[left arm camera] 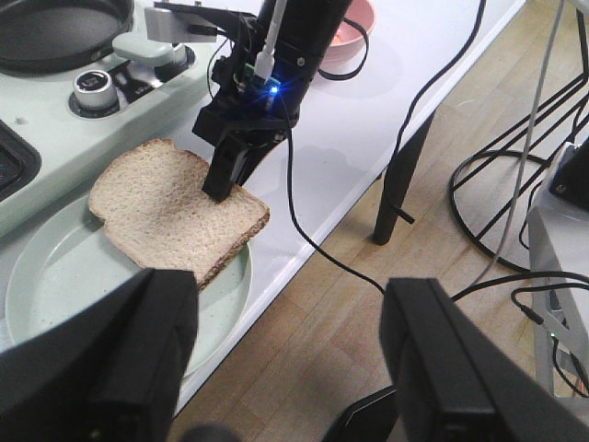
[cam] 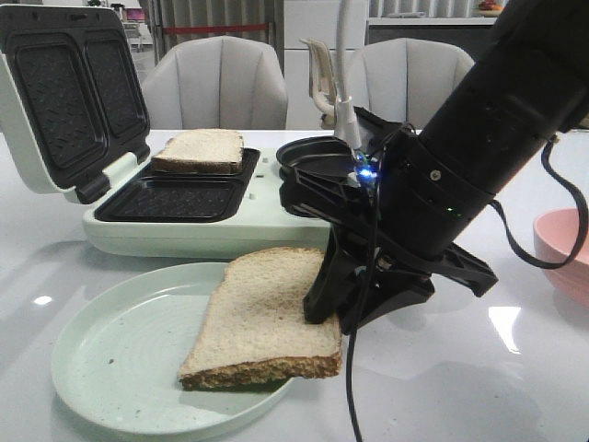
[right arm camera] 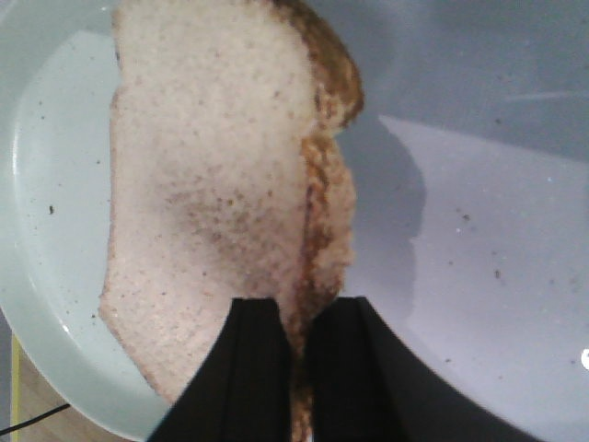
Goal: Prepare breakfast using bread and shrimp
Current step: 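Grasp the remaining bread slice on the plate with the right gripper, then carry the bread slice onto the sandwich maker plate and release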
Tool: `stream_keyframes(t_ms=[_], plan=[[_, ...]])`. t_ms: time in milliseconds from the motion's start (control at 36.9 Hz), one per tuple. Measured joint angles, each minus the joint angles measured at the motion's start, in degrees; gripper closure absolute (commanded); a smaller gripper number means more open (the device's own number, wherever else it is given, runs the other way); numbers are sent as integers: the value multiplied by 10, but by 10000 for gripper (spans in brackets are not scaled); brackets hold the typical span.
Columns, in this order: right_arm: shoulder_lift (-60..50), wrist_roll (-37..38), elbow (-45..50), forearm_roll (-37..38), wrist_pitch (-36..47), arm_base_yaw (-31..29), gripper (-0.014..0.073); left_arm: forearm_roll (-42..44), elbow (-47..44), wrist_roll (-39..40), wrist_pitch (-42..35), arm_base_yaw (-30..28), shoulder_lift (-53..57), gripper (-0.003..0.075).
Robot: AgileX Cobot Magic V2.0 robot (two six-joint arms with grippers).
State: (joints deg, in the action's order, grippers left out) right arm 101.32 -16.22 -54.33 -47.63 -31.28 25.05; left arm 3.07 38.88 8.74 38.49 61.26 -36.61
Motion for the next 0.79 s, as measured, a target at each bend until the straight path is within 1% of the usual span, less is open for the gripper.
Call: stream_keyframes(t_ms=[163,298,461,624,787], plan=[[-24,-13,0,0,-18,0,554,0,0,0,0,0,0,232],[-77,-20,-5,3,-51,0,554,0,0,0,0,0,0,232],[-123,-24,-44,3,-74,4,554,0,0,0,0,0,0,232],[-115,-25,-100,3,-60,4,554,0,0,0,0,0,0,232],[-60,-25,-171,1,-31,4,554,0,0,0,0,0,0,232]])
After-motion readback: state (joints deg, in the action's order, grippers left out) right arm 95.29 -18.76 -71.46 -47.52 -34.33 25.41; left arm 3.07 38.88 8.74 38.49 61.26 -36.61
